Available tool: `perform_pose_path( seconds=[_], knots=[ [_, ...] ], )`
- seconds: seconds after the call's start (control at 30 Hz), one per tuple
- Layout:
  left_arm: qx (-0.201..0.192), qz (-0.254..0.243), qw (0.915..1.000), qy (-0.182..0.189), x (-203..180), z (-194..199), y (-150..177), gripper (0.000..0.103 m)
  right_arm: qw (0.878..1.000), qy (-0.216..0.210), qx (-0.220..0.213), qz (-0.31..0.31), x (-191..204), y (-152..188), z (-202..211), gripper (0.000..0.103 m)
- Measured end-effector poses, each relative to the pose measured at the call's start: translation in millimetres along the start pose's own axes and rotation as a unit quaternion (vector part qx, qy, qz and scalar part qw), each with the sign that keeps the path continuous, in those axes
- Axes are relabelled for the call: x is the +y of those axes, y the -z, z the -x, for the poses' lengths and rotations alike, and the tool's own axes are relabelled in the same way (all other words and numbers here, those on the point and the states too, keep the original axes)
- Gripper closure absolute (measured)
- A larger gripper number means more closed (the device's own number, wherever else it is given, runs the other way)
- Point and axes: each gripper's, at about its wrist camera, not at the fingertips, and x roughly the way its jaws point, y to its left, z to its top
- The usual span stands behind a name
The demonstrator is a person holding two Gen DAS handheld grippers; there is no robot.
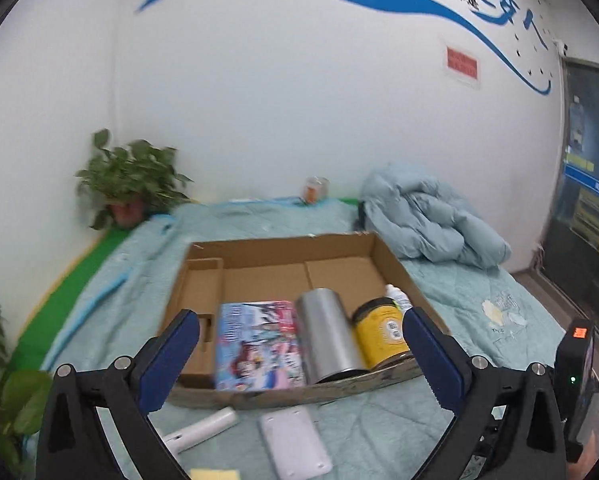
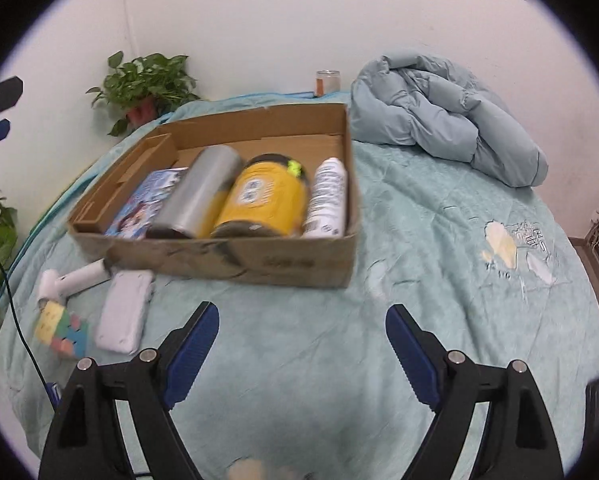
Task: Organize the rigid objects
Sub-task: 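Open the right gripper and withdraw from the box, then reach the right gripper toward the blue stapler on the quilt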
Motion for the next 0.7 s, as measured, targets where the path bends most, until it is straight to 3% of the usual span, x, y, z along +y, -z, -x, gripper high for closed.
perform_pose_path(
  seconds=[0.13, 0.2, 0.23, 0.27, 0.3, 0.33, 0.37, 0.43, 0.47, 0.5, 0.53, 0.6, 0.7],
  knots=[
    [-0.014, 0.022, 0.9995, -0.019, 24, 50, 32, 0.001, 0.999, 0.010, -0.044, 0.027, 38, 21, 35, 0.017],
    [-0.010, 0.024, 0.9994, -0.021, 32, 70, 52, 0.010, 0.998, 0.020, -0.053, 0.039, 53, 31, 45, 0.017],
    [-0.007, 0.025, 0.9995, -0.021, 36, 79, 63, 0.034, 0.997, 0.019, -0.056, 0.042, 60, 37, 51, 0.018],
    [-0.002, 0.026, 0.9995, -0.017, 37, 82, 70, 0.072, 0.997, 0.013, -0.059, 0.042, 66, 43, 57, 0.025],
    [0.013, 0.029, 0.9995, -0.008, 38, 84, 80, 0.090, 0.997, 0.008, -0.065, 0.042, 70, 49, 63, 0.056],
    [0.032, 0.040, 0.9987, 0.000, 43, 86, 91, 0.101, 0.997, 0.011, -0.069, 0.044, 74, 54, 67, 0.070],
    [0.039, 0.052, 0.9979, 0.001, 47, 88, 101, 0.101, 0.996, 0.021, -0.068, 0.049, 79, 58, 70, 0.077],
    [0.038, 0.070, 0.9968, -0.003, 53, 95, 120, 0.097, 0.995, 0.013, -0.077, 0.060, 86, 68, 76, 0.075],
    [0.039, 0.066, 0.9971, -0.008, 51, 94, 125, 0.074, 0.994, 0.006, -0.080, 0.071, 90, 73, 80, 0.060],
    [0.042, 0.056, 0.9974, -0.017, 49, 99, 133, 0.052, 0.993, 0.005, -0.082, 0.080, 94, 77, 82, 0.026],
    [0.041, 0.056, 0.9974, -0.022, 48, 98, 137, 0.004, 0.992, 0.000, -0.087, 0.089, 98, 81, 84, 0.013],
    [0.009, 0.074, 0.9967, -0.031, 51, 107, 146, 0.001, 0.988, -0.010, -0.115, 0.106, 107, 88, 93, 0.009],
    [0.038, 0.099, 0.9942, -0.016, 59, 101, 156, 0.001, 0.982, -0.026, -0.133, 0.133, 119, 96, 97, 0.009]
  ],
)
